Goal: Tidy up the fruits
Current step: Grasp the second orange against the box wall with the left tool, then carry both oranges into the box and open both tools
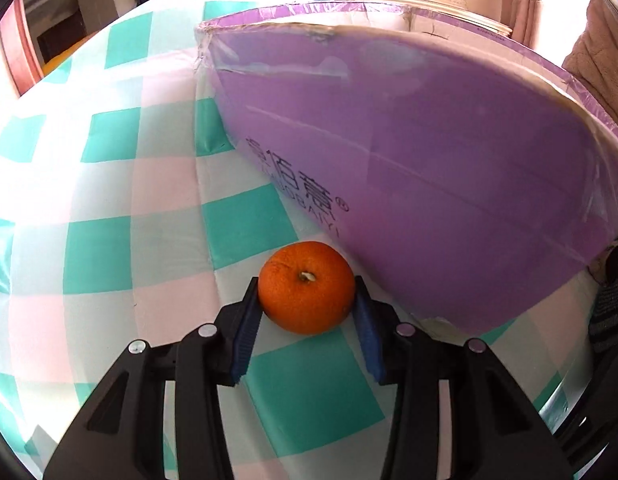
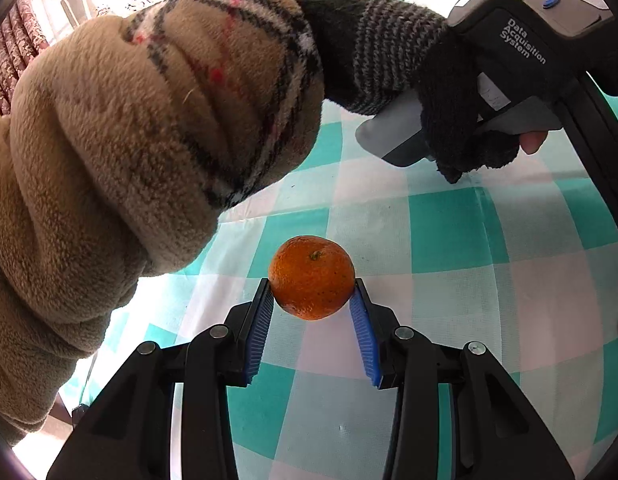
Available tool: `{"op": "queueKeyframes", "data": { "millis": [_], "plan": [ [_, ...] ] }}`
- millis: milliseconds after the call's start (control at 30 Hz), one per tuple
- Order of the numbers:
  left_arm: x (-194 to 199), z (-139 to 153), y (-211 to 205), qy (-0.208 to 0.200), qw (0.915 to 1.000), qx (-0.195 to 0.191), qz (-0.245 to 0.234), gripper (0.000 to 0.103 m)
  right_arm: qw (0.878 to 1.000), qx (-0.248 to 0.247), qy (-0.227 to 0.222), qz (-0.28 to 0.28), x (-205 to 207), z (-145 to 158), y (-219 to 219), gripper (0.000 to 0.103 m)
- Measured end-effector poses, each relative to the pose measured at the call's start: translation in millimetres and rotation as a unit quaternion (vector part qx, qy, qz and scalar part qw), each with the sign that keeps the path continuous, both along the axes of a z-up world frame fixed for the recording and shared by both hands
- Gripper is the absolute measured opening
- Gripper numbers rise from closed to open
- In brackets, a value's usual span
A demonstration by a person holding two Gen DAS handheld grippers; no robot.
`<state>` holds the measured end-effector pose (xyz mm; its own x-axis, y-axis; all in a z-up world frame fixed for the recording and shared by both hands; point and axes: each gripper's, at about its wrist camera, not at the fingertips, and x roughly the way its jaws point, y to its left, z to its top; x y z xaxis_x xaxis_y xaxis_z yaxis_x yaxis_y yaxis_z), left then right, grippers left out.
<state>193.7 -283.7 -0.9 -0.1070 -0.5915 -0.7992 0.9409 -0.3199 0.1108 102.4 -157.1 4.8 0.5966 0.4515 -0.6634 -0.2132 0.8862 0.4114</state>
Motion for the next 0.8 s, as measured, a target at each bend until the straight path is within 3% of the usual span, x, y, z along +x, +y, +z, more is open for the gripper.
{"op": "queueKeyframes", "data": {
  "millis": [133, 233, 300, 433, 567, 633, 800],
  "plan": [
    [26, 6, 36, -0.026, 0.9915, -0.031, 0.124, 0.044, 1.0, 0.002, -0.002, -0.003, -5, 1, -1, 0.04],
    [46, 15, 67, -0.066, 0.968, -0.045, 0.238, 0.044, 1.0, 0.003, -0.004, -0.006, -6, 1, -3, 0.04],
    [55, 22, 96, -0.085, 0.9395, -0.053, 0.328, 0.044, 1.0, 0.005, -0.006, -0.01, -7, 2, -6, 0.04],
    [56, 34, 158, -0.115, 0.8672, -0.05, 0.482, 0.044, 1.0, 0.006, -0.01, -0.021, -9, -2, -6, 0.04],
    [34, 53, 230, -0.073, 0.7933, -0.065, 0.601, 0.044, 0.999, 0.007, -0.015, -0.032, -12, 0, -13, 0.04],
    [0, 70, 233, -0.08, 0.769, -0.062, 0.631, 0.044, 0.999, 0.008, -0.016, -0.032, -13, 0, -13, 0.04],
    [-61, 78, 244, -0.091, 0.7306, -0.055, 0.675, 0.044, 0.999, 0.0, -0.014, -0.033, -11, 3, -7, 0.04]
  ]
}}
